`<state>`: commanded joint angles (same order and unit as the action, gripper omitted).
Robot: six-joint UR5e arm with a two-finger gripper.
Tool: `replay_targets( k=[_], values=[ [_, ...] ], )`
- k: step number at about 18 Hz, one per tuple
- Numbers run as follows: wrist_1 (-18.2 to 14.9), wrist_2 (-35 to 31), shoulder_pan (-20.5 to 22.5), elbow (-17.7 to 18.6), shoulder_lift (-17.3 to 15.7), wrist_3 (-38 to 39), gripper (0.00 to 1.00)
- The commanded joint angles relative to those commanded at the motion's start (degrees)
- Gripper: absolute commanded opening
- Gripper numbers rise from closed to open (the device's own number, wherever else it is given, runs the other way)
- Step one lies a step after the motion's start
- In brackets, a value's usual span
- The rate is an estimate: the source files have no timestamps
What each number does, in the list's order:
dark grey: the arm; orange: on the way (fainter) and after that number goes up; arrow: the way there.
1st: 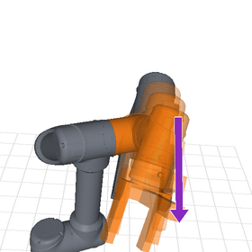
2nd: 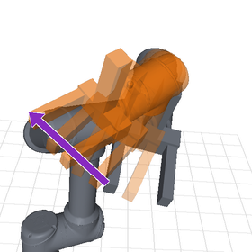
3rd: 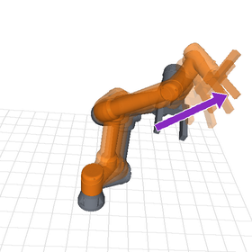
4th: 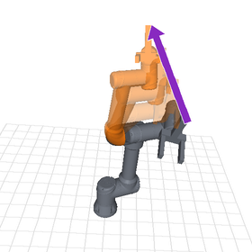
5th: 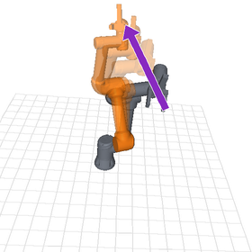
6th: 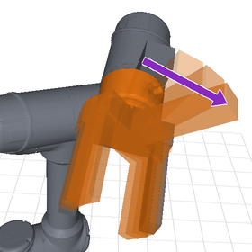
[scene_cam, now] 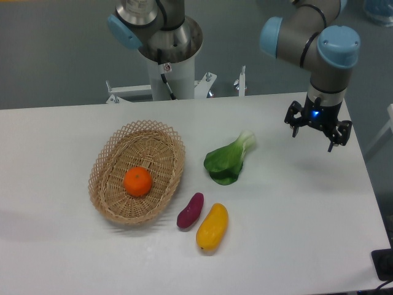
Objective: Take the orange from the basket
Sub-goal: 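Move the open gripper from its start pose toward the bok choy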
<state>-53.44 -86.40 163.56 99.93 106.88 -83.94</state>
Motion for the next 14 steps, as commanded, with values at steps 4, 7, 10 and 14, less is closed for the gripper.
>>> replay_targets(
  k=[4,7,10,14],
  values=[
    [0.0,1.6,0.0,-0.1,-0.2,0.1,1.0],
    [0.0,1.8,0.0,0.0,-0.2,0.4,1.0],
    [0.2,2.5,-0.3,1.2,-0.4,2.2,1.0],
    [0.8,2.5,-2.5,3.1,-2.5,10.0,1.0]
  ],
)
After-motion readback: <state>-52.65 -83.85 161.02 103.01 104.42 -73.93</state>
